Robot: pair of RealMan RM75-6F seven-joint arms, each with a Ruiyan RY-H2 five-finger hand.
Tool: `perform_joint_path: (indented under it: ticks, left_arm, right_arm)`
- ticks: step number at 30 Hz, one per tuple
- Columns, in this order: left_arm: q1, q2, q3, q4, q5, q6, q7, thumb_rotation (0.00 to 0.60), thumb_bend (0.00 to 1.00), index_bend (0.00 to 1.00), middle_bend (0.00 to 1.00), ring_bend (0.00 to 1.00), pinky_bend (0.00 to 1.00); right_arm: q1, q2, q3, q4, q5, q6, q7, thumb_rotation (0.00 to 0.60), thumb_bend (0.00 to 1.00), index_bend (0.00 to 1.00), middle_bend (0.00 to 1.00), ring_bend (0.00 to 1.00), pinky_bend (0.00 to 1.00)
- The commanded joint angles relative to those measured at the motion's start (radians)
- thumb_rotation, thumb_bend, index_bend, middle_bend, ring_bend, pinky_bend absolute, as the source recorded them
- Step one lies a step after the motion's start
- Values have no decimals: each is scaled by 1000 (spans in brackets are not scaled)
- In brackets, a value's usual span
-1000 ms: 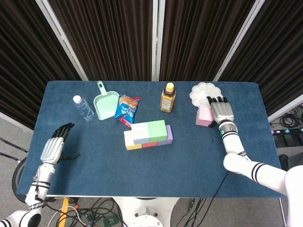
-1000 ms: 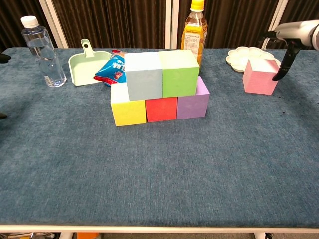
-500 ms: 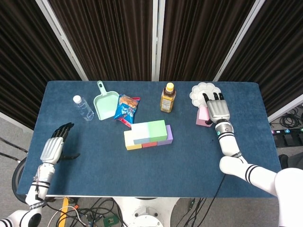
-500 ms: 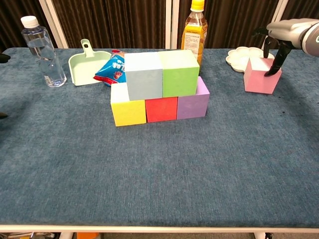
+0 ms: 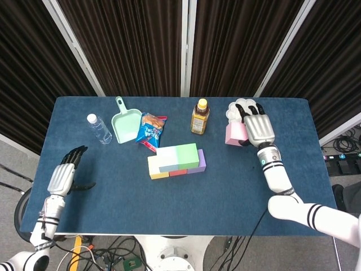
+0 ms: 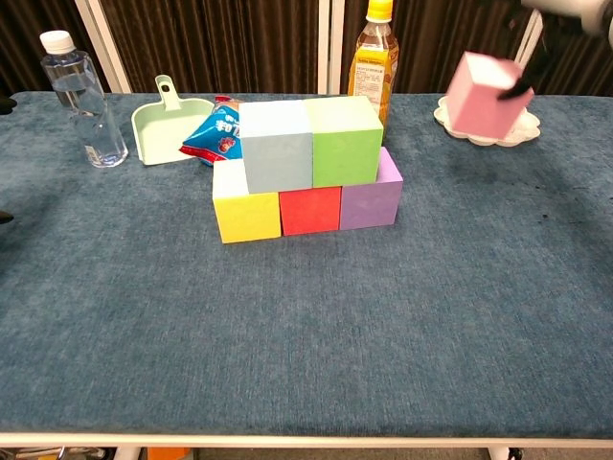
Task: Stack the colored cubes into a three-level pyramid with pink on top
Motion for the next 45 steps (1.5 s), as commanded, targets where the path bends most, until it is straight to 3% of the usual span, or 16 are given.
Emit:
perform_joint_path:
  ticks: [1, 7, 13, 18, 27, 35, 45]
  left_arm:
    - [1, -1, 2, -1, 1, 2, 1, 600, 55, 63, 24, 0, 92]
    - [0, 3, -5, -12, -1, 2, -8, 600, 55, 63, 24, 0, 92]
    - [-3, 11, -12, -20, -2, 3, -20, 600, 55, 63, 24, 0, 92]
    - [-4, 17, -14, -16, 3, 9, -17, 600, 55, 63, 24, 0, 92]
    - [5, 26, -12, -13, 5, 20, -34, 600, 55, 63, 24, 0, 92]
    - [7, 20, -7, 0, 6, 17, -43, 600, 55, 63, 24, 0, 92]
    - [8, 20, -10, 13, 6, 18, -60, 600, 56, 63, 24, 0, 92]
  right_arm:
    - [-4, 135, 75, -194, -86, 21, 41, 600, 189, 0, 593, 103, 0]
    - [52, 294, 147, -364, -95, -88, 48, 600, 187, 0, 592, 103, 0]
    - [157, 389, 187, -450, 46, -224, 28, 600, 188, 0, 592, 103, 0]
    - [267, 382, 147, -452, 168, -304, -16, 600, 191, 0, 591, 103, 0]
    - [400, 323, 58, -433, 275, -281, -103, 600, 191, 0, 590, 103, 0]
    - [440, 287, 5, -427, 317, -237, -124, 600, 193, 0, 590, 104, 0]
    - [487, 214, -8, -368, 317, -233, -115, 600, 202, 0, 589, 103, 0]
